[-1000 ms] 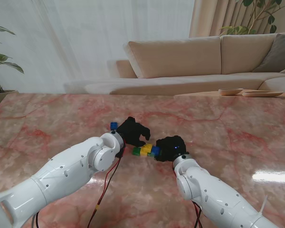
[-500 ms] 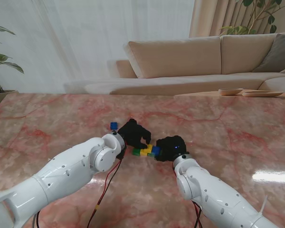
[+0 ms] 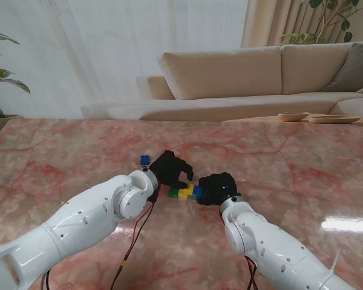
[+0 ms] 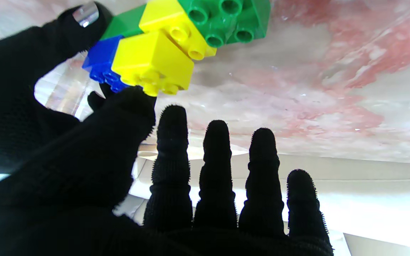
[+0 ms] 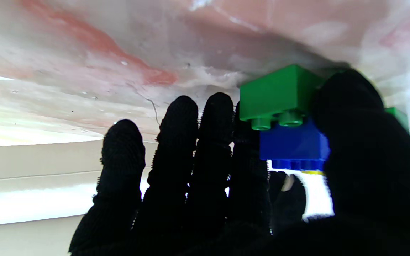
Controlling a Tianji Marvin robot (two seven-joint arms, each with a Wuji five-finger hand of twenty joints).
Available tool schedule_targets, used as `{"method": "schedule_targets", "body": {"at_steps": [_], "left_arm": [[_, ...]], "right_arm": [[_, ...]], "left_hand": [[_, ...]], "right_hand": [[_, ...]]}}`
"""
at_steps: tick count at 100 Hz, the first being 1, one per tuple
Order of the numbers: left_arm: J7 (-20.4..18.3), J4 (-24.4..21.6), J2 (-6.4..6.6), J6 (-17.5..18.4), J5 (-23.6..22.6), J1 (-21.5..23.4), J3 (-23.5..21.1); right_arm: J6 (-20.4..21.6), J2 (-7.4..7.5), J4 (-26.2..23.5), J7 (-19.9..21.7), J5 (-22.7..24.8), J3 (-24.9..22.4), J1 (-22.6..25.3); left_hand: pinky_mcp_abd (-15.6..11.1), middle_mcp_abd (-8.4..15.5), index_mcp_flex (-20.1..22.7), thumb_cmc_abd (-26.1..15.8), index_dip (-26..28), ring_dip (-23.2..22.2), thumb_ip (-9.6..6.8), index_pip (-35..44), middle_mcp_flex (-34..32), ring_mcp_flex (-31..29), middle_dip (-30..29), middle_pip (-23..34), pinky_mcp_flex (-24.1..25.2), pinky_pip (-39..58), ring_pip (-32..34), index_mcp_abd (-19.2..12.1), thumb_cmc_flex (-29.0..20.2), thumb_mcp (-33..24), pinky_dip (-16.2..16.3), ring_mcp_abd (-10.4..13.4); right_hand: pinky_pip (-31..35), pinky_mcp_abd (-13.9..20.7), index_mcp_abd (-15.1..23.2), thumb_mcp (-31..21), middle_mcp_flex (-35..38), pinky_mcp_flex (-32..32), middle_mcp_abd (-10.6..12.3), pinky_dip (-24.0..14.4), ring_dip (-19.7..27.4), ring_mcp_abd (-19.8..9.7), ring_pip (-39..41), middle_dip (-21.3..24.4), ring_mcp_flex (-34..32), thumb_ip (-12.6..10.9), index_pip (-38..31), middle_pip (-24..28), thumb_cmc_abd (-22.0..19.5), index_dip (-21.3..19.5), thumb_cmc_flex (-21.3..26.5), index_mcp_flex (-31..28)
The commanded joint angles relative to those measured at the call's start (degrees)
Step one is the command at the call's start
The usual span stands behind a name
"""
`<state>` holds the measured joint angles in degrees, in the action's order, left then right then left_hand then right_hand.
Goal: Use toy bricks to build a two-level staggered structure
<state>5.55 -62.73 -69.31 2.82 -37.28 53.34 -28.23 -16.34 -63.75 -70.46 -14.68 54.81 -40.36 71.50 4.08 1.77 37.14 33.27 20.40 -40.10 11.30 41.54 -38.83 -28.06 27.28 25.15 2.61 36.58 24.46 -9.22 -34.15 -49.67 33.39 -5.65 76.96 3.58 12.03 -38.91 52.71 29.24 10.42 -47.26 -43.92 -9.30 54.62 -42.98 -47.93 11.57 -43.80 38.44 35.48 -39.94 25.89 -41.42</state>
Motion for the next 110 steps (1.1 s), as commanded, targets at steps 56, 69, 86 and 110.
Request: {"method": "schedule_targets", "body": {"at_steps": [56,69,86,110], "left_arm": [[6.09,2.15,-1.53,1.07,-2.19,-0.51,1.82],[5.8,3.11,-1.83,-0.03,-2.38,-1.24,3.07],[5.4,4.27,-2.15,0.18,-2.29,-1.99,4.49],[4.57,5.21,-2.12,1.12,-2.64,-2.76,6.12]], "right_arm": [[-0.03,-0.09,0.13,1.32,-0.41,0.2,0.31],[-0.02,-0.03,-0.01,1.54,-0.35,0.12,0.38],[0.02,-0.01,-0.06,1.7,-0.38,0.08,0.39],[0.13,0.03,-0.02,1.86,-0.38,0.18,0.35]], "left_hand": [[3.65,1.46,10.9,7.38,-2.32,-12.31,1.56,20.01,-21.27,-14.56,19.53,2.5,-3.02,20.07,13.81,-7.0,-6.56,2.95,8.78,-2.49],[4.14,1.02,12.83,7.13,-3.91,-11.82,1.27,18.61,-24.42,-16.53,18.84,-0.75,-4.27,21.86,14.11,-6.47,-7.36,2.14,9.37,-2.59],[4.32,0.78,14.23,7.68,-4.92,-11.7,1.35,17.88,-25.69,-17.32,18.66,-1.61,-4.58,22.35,14.32,-6.13,-7.44,2.04,9.51,-2.69],[4.58,0.39,15.52,8.35,-5.76,-11.68,1.59,17.54,-27.1,-18.42,18.6,-1.68,-4.73,22.44,14.66,-5.76,-7.23,1.73,9.42,-2.62]], "right_hand": [[1.52,-0.69,5.38,-3.88,1.21,-0.25,0.78,-0.23,-1.07,-0.24,0.6,-1.01,-1.31,1.56,-4.97,-0.18,-0.85,0.31,2.79,-2.11],[1.51,-0.71,5.45,-3.91,1.25,-0.26,0.81,-0.24,-1.06,-0.28,0.58,-1.01,-1.31,1.61,-5.02,-0.2,-0.77,0.37,2.81,-2.1],[1.51,-0.78,5.43,-4.03,1.34,-0.26,0.82,-0.26,-1.07,-0.25,0.61,-1.02,-1.37,1.67,-5.17,-0.2,-0.72,0.43,2.88,-2.11],[1.51,-0.8,5.75,-4.36,1.59,-0.22,0.83,-0.28,-1.1,-0.27,0.68,-1.05,-1.56,1.75,-5.47,-0.13,-0.58,0.52,3.16,-2.22]]}}
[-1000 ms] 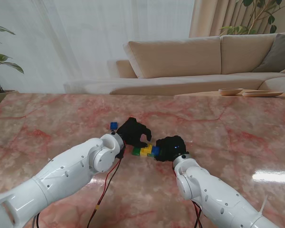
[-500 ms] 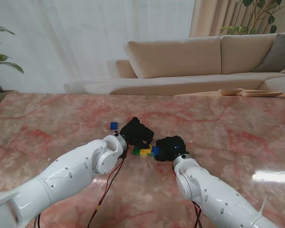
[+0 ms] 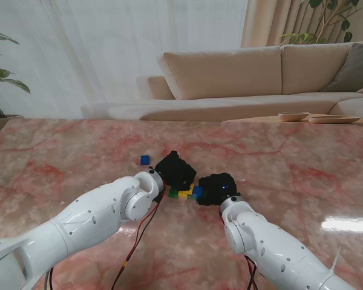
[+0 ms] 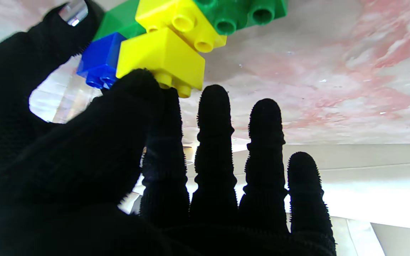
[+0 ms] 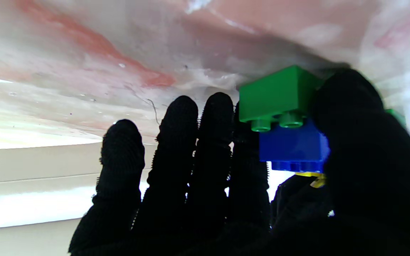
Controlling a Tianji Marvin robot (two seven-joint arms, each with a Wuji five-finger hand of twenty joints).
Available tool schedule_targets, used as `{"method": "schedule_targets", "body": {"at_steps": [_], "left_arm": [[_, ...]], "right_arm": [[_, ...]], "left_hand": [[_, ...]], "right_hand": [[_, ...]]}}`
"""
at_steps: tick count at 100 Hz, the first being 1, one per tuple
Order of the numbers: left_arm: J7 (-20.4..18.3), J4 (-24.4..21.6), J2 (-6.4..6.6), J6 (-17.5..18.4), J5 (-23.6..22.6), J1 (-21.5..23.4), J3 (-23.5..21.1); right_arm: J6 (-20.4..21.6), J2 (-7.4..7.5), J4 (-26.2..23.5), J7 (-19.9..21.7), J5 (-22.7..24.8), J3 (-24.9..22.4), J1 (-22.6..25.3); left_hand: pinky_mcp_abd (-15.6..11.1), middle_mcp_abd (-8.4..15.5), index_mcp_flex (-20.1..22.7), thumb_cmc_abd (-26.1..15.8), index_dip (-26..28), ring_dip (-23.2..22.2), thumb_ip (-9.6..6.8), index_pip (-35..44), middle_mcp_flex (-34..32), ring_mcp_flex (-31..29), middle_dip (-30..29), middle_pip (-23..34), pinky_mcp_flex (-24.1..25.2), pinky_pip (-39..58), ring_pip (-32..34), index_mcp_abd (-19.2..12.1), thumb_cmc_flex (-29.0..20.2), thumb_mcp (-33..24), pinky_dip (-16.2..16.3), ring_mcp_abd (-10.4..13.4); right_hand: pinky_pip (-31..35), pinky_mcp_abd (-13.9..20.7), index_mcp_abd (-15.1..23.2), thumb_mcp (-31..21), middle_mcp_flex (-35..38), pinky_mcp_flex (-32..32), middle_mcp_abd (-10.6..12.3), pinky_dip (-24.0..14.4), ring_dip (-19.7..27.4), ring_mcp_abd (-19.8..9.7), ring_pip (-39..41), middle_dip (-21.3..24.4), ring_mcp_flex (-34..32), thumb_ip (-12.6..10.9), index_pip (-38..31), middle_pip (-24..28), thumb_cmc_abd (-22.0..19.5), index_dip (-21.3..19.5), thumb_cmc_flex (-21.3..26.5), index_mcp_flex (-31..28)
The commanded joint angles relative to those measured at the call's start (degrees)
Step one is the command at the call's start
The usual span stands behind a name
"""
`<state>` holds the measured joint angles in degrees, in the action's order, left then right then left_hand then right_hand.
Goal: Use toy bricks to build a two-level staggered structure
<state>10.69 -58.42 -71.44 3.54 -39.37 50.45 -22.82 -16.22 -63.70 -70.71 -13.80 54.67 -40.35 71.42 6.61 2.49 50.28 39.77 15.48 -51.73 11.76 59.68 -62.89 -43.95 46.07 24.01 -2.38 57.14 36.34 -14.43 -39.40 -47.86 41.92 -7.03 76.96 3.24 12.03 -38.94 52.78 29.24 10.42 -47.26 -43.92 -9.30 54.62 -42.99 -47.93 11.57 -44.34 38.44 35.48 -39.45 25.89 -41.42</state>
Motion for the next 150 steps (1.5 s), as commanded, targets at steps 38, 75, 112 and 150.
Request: {"method": "schedule_targets", "body": {"at_steps": [38,75,112,150], "left_arm": [[-2.3,0.0,0.66,1.14,-0.41,0.51,0.82],[-4.2,-0.54,1.22,0.35,-0.5,0.53,1.24],[-6.78,0.39,0.49,-1.62,0.22,-1.34,4.12],[-5.81,-2.32,1.52,-1.23,-0.16,0.77,0.78]], "right_arm": [[-0.08,-0.07,0.33,0.82,-0.3,0.2,0.38],[0.12,-0.03,0.36,0.8,-0.23,0.23,0.38],[0.19,-0.03,0.45,0.74,-0.25,0.17,0.39],[0.19,-0.02,0.55,0.61,-0.16,0.14,0.4]], "left_hand": [[2.34,-1.24,4.24,3.74,-2.08,0.02,1.92,-0.57,-6.08,-5.79,-0.55,-0.13,-0.44,2.36,3.45,0.32,-1.18,-1.27,0.86,-0.87],[2.22,-1.44,4.23,3.65,-2.39,0.09,2.23,-0.45,-6.44,-6.41,-0.37,-0.52,-0.72,2.44,3.04,0.51,-0.79,-1.95,0.79,-0.85],[1.89,-2.39,4.89,0.06,-4.0,0.04,1.48,-2.31,-6.01,-5.44,-0.63,-1.0,-0.05,2.69,2.47,2.87,-0.97,-2.58,1.29,-1.35],[-0.05,-0.61,-0.65,-1.04,-1.69,0.97,1.17,-9.44,3.96,3.08,-2.0,-1.03,4.08,-2.32,-2.59,2.42,-0.58,-1.9,0.96,0.06]], "right_hand": [[1.55,-0.53,5.97,-4.96,1.78,-0.15,0.87,-0.31,-1.15,-0.24,0.79,-1.37,-1.74,2.02,-5.57,-0.02,-0.45,0.46,3.08,-2.28],[1.55,-0.53,6.06,-5.3,1.95,-0.15,0.88,-0.32,-1.17,-0.27,0.83,-1.63,-1.84,2.03,-5.79,0.01,-0.48,0.74,3.17,-2.27],[1.56,-0.55,6.1,-5.85,2.09,-0.13,0.84,-0.33,-1.19,-0.24,0.86,-2.25,-1.93,2.07,-5.93,0.03,-0.43,0.98,3.01,-2.39],[1.53,-0.6,6.07,-6.85,2.13,-0.17,0.82,-0.33,-1.18,-0.25,0.82,-3.03,-1.95,2.15,-5.96,-0.17,-0.4,1.18,2.89,-2.36]]}}
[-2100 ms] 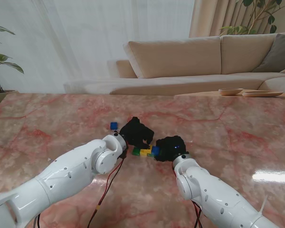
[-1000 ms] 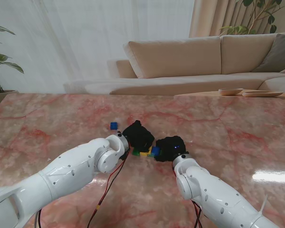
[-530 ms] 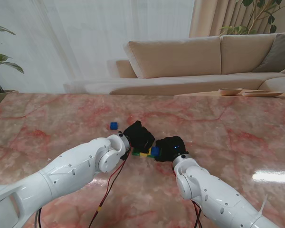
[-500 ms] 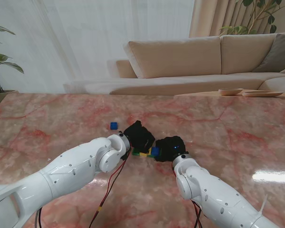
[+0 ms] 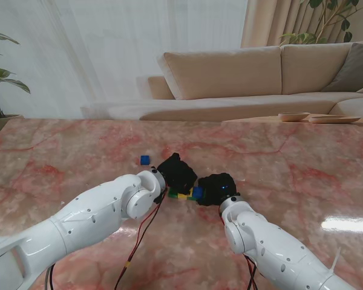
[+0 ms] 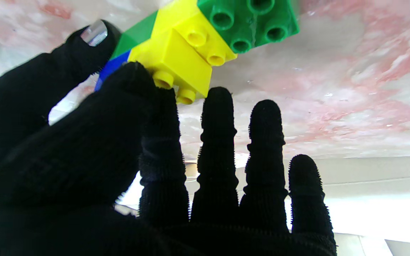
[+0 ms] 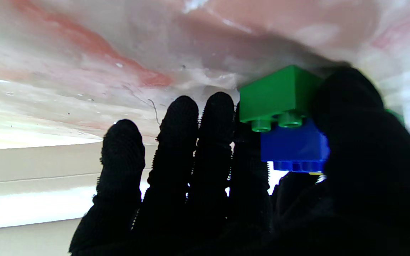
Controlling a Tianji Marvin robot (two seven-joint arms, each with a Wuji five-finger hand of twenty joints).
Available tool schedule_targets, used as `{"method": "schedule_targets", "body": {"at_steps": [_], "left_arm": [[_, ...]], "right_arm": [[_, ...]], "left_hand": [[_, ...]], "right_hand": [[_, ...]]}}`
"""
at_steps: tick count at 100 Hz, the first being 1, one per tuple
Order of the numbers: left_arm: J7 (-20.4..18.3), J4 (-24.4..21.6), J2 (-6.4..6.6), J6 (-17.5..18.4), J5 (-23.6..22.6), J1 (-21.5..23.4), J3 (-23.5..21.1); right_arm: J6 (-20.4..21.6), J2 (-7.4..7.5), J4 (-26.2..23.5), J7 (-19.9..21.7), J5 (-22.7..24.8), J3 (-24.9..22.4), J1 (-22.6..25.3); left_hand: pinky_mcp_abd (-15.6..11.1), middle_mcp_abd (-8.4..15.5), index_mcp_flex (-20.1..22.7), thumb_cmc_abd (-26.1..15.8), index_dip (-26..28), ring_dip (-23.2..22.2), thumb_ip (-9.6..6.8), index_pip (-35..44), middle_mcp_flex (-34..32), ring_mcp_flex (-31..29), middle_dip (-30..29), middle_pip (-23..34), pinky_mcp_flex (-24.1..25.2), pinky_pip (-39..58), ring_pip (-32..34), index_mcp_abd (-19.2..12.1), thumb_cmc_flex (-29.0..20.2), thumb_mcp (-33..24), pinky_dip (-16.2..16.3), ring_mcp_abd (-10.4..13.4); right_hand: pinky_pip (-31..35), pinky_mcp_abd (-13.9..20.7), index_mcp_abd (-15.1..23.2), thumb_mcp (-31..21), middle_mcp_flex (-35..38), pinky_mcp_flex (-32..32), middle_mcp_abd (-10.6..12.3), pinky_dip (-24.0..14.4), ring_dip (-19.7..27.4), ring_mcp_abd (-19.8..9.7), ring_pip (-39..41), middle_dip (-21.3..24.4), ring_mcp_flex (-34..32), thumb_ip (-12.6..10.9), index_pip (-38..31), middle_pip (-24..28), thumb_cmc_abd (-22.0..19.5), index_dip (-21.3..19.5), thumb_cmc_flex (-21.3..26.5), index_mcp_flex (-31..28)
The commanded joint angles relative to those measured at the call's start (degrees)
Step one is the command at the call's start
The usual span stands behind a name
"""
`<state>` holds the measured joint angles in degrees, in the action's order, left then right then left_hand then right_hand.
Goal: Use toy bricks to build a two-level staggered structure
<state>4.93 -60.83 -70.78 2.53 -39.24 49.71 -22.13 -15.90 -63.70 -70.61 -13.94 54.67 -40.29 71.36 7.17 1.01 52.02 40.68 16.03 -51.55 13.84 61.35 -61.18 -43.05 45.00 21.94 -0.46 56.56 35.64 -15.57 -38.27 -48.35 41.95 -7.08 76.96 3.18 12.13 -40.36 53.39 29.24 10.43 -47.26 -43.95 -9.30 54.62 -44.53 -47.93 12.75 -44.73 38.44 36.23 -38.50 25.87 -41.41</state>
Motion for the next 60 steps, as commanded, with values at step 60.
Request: {"method": "schedule_targets", "body": {"at_steps": [60], "left_arm": [[1.71,-8.14,4.37,0.0,-4.13,6.93,-13.77]], "right_arm": [[-0.35,-0.14,0.63,0.7,-0.43,0.41,0.23]], "left_hand": [[-3.11,-1.06,-19.78,-3.26,4.56,12.58,-5.11,-29.03,33.47,24.87,-21.45,0.6,4.13,-20.69,-15.0,10.39,8.68,-4.28,-3.67,1.63]], "right_hand": [[1.47,-0.51,5.95,-5.78,1.51,-0.24,0.8,-0.32,-1.13,-0.27,0.77,-1.96,-1.91,1.13,-5.65,-0.61,-1.18,0.4,2.63,-2.33]]}}
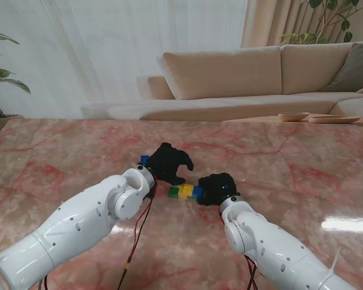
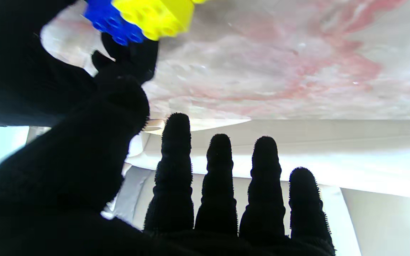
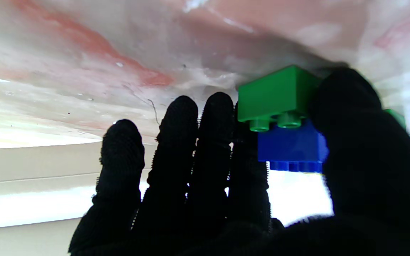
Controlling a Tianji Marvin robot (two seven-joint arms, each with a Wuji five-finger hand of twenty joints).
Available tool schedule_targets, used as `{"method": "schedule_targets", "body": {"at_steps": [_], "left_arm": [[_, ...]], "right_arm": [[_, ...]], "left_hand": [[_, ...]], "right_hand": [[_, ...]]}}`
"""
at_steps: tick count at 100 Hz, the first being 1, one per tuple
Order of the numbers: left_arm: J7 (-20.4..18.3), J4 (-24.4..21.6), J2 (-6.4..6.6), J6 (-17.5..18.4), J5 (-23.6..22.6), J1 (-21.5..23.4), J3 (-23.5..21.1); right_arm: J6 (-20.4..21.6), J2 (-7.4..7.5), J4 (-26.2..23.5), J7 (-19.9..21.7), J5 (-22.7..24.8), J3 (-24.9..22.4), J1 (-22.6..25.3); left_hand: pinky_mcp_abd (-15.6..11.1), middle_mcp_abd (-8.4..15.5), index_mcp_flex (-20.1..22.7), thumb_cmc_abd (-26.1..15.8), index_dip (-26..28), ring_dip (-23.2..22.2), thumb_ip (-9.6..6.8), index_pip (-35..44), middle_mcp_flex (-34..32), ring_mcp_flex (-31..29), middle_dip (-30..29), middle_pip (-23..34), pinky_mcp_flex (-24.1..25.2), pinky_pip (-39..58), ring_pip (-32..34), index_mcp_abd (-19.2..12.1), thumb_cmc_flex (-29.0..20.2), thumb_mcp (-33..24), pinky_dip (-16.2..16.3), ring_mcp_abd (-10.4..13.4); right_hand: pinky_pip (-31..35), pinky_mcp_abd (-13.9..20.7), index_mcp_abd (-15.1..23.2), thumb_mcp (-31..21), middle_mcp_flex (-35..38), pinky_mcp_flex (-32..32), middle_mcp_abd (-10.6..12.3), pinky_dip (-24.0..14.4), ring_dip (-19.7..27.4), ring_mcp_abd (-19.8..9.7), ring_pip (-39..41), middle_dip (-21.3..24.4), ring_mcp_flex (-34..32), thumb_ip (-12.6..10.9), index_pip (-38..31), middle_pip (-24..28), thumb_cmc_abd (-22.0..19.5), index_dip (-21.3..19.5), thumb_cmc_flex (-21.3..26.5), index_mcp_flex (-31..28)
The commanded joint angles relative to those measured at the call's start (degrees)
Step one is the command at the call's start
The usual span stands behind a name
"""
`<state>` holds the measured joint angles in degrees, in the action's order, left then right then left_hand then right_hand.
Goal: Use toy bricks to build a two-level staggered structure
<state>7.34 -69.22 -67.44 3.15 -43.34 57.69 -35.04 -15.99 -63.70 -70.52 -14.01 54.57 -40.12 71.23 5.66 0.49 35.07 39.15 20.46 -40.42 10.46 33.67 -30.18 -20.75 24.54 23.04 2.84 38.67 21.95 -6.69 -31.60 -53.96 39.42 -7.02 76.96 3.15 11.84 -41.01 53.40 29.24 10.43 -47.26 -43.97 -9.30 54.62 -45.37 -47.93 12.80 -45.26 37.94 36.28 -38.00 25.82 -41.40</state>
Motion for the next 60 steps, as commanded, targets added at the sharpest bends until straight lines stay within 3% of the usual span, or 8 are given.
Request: {"method": "schedule_targets", "body": {"at_steps": [1,10,26,60], "left_arm": [[-0.91,0.29,1.11,-0.67,-0.1,-1.12,-1.04],[-2.89,0.9,1.89,-0.92,-0.86,-2.0,-2.49],[-5.66,3.27,2.74,-1.37,-0.96,-3.75,-4.45],[-9.44,12.38,3.15,-3.29,0.02,-10.55,-1.54]], "right_arm": [[-0.26,-0.15,0.54,0.77,-0.34,0.24,0.37],[-0.31,-0.13,0.47,0.84,-0.33,0.18,0.45],[-0.51,-0.17,0.42,0.88,-0.46,0.04,0.53],[0.08,-0.05,0.54,0.91,-0.19,0.19,0.31]], "left_hand": [[-1.81,-0.58,-3.06,-1.87,-0.02,1.82,-1.74,-1.71,2.77,2.89,-1.13,-0.51,0.7,-3.47,-1.52,1.68,2.12,1.44,-1.38,1.64],[-3.58,-0.53,-7.23,-2.85,-2.19,4.12,-1.86,-6.4,6.14,5.1,-2.26,-1.33,0.27,-7.19,-3.09,3.93,3.28,2.81,-2.95,2.39],[-5.67,-0.27,-10.72,-3.21,-4.43,6.78,-2.01,-10.77,10.23,6.81,-4.13,-2.65,-0.12,-10.57,-5.13,6.31,3.76,3.79,-5.3,3.39],[-3.49,-0.35,-12.12,-2.07,-5.89,6.63,-1.81,-13.28,13.13,10.01,-3.58,-1.89,0.85,-11.87,-4.93,7.59,3.44,2.89,-4.56,2.2]], "right_hand": [[1.47,-0.48,6.23,-5.13,1.52,-0.24,0.81,-0.32,-1.12,-0.27,0.77,-1.13,-1.91,1.07,-5.12,-0.11,-1.23,-0.09,2.71,-2.32],[1.47,-0.47,6.28,-5.1,1.48,-0.24,0.86,-0.32,-1.11,-0.3,0.75,-1.13,-1.88,1.09,-5.1,-0.16,-1.23,-0.06,2.63,-2.28],[1.37,-0.43,6.27,-5.07,1.34,-0.38,0.81,-0.29,-1.08,-0.27,0.68,-1.1,-1.77,1.07,-5.03,-0.28,-1.27,0.0,2.66,-2.13],[1.34,-0.43,6.27,-5.14,1.39,-0.38,0.93,-0.29,-1.04,-0.34,0.59,-1.19,-1.75,1.03,-5.05,-0.24,-1.13,0.0,2.83,-2.08]]}}
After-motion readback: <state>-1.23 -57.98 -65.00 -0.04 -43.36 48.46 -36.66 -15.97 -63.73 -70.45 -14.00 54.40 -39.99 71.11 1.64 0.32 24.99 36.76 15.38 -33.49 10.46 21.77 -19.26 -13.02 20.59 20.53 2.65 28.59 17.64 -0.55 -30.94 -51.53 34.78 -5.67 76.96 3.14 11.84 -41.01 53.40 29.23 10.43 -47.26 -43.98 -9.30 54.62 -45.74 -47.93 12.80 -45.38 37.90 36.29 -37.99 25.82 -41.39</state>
